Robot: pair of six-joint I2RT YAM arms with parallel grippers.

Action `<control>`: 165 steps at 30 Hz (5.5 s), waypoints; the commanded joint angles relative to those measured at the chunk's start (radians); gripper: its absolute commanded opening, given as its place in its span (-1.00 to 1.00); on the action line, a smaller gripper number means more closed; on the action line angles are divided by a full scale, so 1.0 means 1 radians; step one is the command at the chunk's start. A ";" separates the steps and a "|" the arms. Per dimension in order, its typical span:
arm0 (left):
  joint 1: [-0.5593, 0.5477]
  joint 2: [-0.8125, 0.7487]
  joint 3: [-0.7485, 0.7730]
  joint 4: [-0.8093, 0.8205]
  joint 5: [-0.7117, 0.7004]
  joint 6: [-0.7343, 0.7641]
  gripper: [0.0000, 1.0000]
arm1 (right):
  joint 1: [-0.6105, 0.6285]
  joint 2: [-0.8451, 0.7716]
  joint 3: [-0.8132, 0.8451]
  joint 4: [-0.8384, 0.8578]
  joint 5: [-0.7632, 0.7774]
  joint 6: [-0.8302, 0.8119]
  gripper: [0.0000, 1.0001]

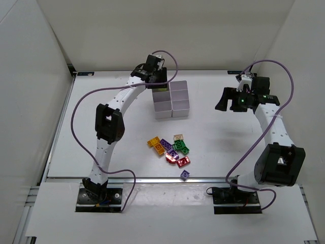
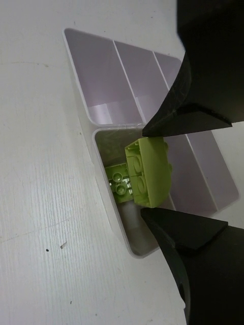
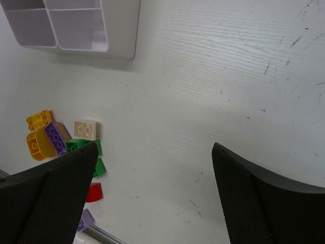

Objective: Sort the legos into containers by color

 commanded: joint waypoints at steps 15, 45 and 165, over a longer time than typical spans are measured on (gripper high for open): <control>0.029 -0.358 0.028 0.126 0.071 0.135 0.67 | 0.288 -0.043 0.014 -0.042 -0.046 -0.315 0.82; 0.494 -0.894 -0.748 0.065 0.084 0.317 0.99 | 0.826 0.216 -0.087 -0.097 -0.012 -1.020 0.73; 0.528 -0.808 -0.779 0.082 0.436 0.294 0.99 | 0.678 -0.051 -0.071 -0.261 -0.019 -0.948 0.59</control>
